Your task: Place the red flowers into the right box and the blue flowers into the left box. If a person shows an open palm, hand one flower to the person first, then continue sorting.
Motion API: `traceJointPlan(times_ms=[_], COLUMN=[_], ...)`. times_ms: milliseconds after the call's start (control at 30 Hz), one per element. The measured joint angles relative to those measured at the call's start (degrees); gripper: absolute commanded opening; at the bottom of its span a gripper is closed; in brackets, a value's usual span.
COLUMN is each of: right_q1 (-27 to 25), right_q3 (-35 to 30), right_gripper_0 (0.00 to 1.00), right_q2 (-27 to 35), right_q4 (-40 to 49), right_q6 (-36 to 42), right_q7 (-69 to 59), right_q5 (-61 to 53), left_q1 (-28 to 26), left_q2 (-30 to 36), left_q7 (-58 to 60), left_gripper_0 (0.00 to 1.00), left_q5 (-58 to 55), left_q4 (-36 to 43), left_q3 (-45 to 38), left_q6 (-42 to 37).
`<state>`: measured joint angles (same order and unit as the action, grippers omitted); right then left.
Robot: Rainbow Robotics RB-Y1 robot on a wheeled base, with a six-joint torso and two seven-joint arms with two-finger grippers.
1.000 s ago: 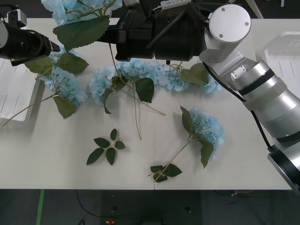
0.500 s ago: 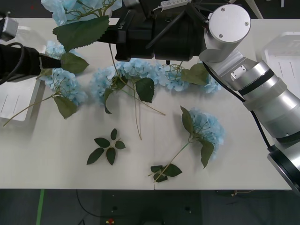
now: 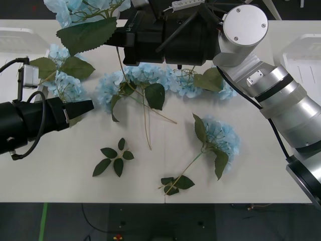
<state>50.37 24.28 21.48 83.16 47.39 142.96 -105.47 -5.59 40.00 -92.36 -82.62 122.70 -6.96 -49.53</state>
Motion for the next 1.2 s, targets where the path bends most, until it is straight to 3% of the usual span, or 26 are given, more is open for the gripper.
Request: traceJointPlan(times_ms=[200,433,767,1000,1067,1100,1167,1200], right_q1=[0.0,0.0,0.01,0.01,0.01,0.01,0.01,0.01], right_q3=[0.06,0.16,0.17,0.17,0.17,0.18,0.18,0.18], right_gripper_0=[0.0,0.0,0.0,0.0,0.0,0.0,0.0,0.0], right_q2=[0.0,0.0,-0.01,-0.01,-0.01,-0.01,-0.01,-0.01], right_q4=[0.0,0.0,0.0,0.0,0.0,0.0,0.0,0.0], right_q6=[-0.01,-0.01,-0.02,-0.03,-0.09,-0.17,-0.34,-0.4], right_q7=[-0.08,-0.3,-1.56,-1.61,-1.64,-1.66,-1.67,-1.68], right_q5=[0.0,0.0,0.31,0.69,0.76,0.82,0.93,0.93], left_q1=[0.6,4.8,12.33,15.17,15.31,15.33,15.4,15.47], left_q2=[-8.92,-14.27,-18.1,-18.82,-18.84,-18.84,-18.84,-18.85], left_q7=[0.0,0.0,0.0,0.0,0.0,0.0,0.0,0.0], left_gripper_0=[1.0,1.0,1.0,1.0,0.92,0.79,0.46,0.15], left_q5=[4.91,14.68,17.58,18.1,18.1,18.1,18.1,18.1], left_q4=[3.23,0.22,-10.83,-13.97,-13.97,-13.97,-13.98,-13.98], left_q3=[3.41,12.82,20.94,22.38,22.38,22.38,22.38,22.38], left_q6=[3.87,12.6,26.11,27.62,27.64,27.65,27.69,27.71])
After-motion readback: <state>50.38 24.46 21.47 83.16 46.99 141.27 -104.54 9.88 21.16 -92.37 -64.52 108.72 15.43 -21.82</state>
